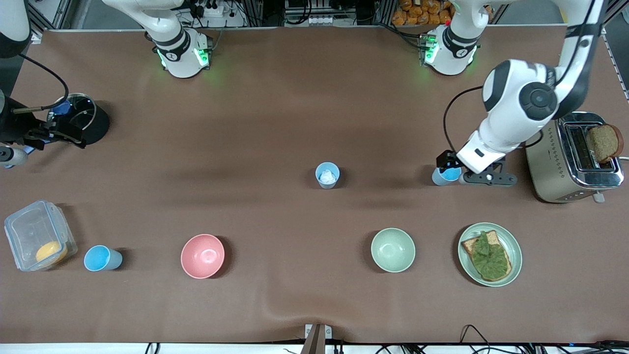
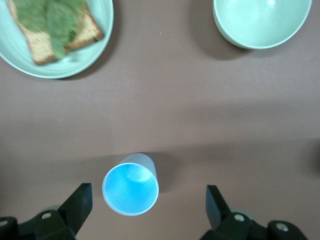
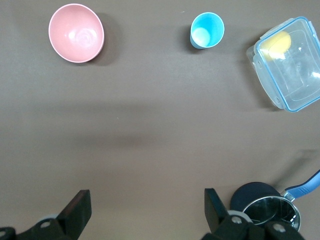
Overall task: Stack blue cups with both arms
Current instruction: 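Close the left gripper around the blue cup's rim, then lift the blue cup with the left gripper over the placed cup, then lower the held cup into the placed blue cup with the left gripper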
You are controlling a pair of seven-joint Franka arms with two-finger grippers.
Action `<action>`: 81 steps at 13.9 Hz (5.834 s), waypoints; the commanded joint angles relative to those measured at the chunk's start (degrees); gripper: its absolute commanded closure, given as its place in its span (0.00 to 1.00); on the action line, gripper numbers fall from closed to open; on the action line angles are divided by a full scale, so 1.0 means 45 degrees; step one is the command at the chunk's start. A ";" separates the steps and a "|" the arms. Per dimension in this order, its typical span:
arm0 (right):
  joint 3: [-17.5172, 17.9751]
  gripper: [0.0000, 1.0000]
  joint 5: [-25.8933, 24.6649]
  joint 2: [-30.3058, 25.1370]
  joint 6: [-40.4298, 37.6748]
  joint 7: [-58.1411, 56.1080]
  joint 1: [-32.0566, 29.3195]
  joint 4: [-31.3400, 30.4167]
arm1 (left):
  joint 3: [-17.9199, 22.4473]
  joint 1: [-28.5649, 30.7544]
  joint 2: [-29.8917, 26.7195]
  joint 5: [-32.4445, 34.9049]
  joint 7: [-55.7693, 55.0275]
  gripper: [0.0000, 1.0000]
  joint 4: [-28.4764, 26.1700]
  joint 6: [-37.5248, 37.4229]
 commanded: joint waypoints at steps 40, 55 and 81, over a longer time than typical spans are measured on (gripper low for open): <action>-0.0067 0.00 -0.0032 0.0261 -0.0149 0.0060 0.0101 0.0256 | -0.2591 -0.0166 -0.0351 -0.0402 -0.1203 1.00 0.2375 -0.3510; -0.0067 0.00 -0.0032 0.0340 -0.0149 0.0040 0.0120 0.0236 | -0.1344 -0.5557 0.3045 -0.0697 -0.6049 1.00 0.5835 -0.3435; -0.0067 0.00 -0.0032 0.0320 -0.0539 0.0079 0.0179 0.0236 | 0.3090 -1.0069 0.6132 -0.0756 -0.6713 1.00 0.8705 -0.2183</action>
